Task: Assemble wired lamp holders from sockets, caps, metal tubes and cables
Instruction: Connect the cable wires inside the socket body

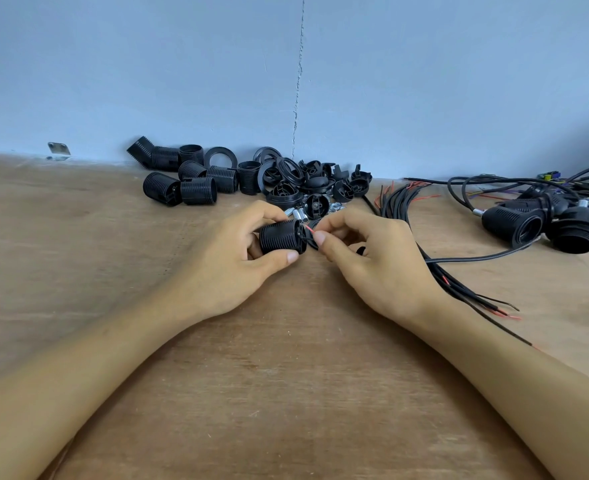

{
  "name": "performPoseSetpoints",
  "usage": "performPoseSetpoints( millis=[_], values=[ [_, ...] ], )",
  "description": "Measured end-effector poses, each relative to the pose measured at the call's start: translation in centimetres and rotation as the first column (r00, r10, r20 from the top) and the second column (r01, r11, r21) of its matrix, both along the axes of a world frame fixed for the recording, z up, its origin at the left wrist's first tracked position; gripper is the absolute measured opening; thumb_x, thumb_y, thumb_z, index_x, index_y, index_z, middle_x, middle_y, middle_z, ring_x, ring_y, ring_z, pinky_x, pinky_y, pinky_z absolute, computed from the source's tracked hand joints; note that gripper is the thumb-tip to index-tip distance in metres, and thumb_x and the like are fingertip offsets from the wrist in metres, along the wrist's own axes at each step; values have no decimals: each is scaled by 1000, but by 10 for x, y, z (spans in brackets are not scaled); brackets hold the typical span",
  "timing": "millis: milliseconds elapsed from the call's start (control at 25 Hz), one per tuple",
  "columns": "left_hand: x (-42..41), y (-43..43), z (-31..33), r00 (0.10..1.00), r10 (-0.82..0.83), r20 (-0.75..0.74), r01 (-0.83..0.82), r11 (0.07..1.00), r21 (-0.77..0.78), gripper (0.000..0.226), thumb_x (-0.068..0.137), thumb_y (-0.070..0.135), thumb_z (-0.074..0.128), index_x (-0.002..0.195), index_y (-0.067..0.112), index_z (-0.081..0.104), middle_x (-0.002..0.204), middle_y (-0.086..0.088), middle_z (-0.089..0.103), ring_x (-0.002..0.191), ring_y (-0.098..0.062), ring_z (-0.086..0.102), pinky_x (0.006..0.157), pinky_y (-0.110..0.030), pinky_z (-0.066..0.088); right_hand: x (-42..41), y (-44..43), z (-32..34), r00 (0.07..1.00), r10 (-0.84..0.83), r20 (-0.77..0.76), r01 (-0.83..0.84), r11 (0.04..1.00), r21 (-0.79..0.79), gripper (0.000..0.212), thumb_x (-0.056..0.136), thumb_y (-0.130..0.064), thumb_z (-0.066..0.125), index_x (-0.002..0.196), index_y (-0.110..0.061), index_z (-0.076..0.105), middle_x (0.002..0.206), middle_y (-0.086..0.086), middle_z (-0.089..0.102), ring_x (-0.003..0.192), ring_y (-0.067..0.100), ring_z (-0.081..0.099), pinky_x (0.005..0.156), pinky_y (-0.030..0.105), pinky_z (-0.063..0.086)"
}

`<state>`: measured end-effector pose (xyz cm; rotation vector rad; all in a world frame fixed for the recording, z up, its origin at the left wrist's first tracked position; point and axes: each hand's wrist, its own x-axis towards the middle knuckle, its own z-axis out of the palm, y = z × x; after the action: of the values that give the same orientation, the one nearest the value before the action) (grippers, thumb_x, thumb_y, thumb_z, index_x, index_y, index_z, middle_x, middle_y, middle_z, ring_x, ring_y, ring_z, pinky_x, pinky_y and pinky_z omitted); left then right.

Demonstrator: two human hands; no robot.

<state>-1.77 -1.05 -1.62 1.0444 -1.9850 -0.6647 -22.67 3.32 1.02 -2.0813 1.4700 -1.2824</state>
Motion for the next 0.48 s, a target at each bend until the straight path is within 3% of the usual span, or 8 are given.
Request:
performPoseSetpoints(
  millis=[480],
  values=[
    [-2, -3, -3, 999, -34, 19, 34, 999, 26, 42, 76, 61, 63, 115, 47, 52, 111, 14, 72, 88, -24, 70, 77, -54, 56, 5, 0, 2, 999, 1, -34, -1, 1000, 20, 12, 90, -17, 67, 82, -26, 66, 73, -7, 65, 73, 10, 60, 66, 12, 46]
  ],
)
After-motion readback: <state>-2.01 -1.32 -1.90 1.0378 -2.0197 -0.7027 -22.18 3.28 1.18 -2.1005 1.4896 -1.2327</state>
